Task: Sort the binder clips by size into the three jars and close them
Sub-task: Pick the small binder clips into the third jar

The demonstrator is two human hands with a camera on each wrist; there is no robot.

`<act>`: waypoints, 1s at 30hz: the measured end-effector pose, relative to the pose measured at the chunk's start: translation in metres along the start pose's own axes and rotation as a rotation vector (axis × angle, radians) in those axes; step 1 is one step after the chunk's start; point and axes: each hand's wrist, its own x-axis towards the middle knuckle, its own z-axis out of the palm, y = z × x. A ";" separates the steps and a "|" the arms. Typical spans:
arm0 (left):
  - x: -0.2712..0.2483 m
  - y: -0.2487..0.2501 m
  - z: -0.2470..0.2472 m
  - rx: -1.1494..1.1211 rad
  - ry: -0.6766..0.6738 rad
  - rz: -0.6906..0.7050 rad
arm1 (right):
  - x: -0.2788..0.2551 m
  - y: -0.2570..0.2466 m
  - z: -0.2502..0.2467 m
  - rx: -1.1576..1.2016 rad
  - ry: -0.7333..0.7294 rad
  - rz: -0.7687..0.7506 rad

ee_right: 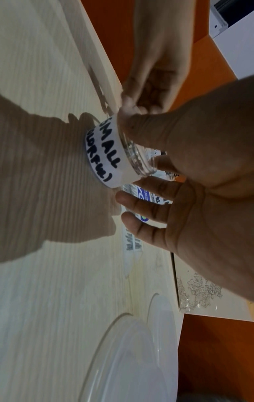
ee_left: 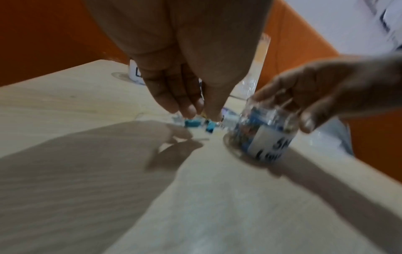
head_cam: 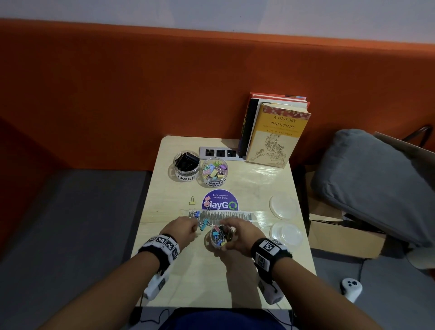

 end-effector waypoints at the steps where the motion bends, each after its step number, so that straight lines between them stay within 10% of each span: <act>1: 0.001 0.004 -0.003 -0.063 0.049 -0.002 | 0.000 0.000 0.000 0.004 0.002 0.001; 9: 0.009 0.049 -0.013 -0.135 0.083 0.214 | 0.002 -0.002 0.003 0.057 0.012 0.004; 30: 0.010 -0.011 0.013 0.361 -0.071 -0.021 | 0.000 -0.003 0.001 0.023 -0.004 0.027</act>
